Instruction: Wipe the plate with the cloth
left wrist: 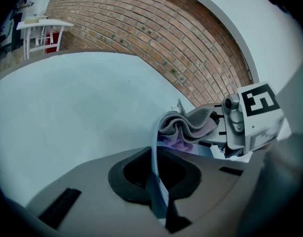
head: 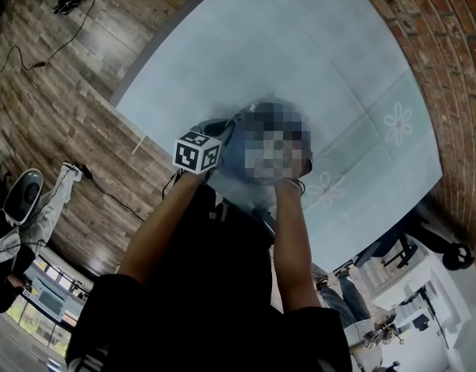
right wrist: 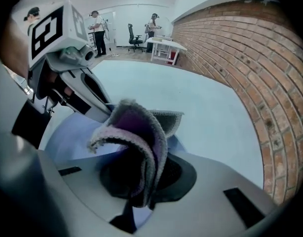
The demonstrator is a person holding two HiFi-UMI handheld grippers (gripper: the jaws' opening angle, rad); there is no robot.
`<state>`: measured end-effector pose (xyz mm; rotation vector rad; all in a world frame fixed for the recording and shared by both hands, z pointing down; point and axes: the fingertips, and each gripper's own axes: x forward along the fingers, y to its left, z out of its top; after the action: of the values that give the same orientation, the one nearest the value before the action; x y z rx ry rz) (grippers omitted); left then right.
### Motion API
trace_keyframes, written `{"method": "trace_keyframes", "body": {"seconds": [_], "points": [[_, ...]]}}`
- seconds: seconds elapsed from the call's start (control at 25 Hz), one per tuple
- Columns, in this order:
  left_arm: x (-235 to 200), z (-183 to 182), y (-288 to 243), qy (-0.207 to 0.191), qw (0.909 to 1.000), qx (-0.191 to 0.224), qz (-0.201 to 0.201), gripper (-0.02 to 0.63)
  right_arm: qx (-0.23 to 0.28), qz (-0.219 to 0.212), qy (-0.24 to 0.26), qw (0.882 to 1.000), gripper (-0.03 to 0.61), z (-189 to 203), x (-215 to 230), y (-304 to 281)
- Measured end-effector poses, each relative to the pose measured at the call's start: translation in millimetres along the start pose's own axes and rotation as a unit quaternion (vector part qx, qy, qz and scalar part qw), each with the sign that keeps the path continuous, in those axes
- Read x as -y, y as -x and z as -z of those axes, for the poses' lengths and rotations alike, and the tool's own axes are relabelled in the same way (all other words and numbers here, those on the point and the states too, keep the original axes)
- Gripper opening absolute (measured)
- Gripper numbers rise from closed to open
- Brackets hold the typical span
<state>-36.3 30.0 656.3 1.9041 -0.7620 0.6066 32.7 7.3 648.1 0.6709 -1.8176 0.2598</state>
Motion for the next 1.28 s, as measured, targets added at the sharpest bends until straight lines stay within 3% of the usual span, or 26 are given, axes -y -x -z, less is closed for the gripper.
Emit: {"method": "trace_keyframes", "body": {"seconds": [0.56, 0.92, 1.28], "points": [[0.8, -0.2, 0.1, 0.001, 1.0, -0.001, 0.001, 0.043, -0.003, 0.05, -0.053, 0.997, 0.061, 29.3, 29.8, 9.4], [-3.7, 0.0, 0.8, 0.0, 1.0, -0.002, -0.001, 0.043, -0.003, 0.058, -0.031, 0.998, 0.058, 26.2, 10.2, 9.8], [3.4, -2.5, 0.9, 0.0, 1.0, -0.002, -0.002, 0.043, 0.01, 0.032, -0.002, 0.999, 0.058, 25.1, -34.8, 22.7]]}}
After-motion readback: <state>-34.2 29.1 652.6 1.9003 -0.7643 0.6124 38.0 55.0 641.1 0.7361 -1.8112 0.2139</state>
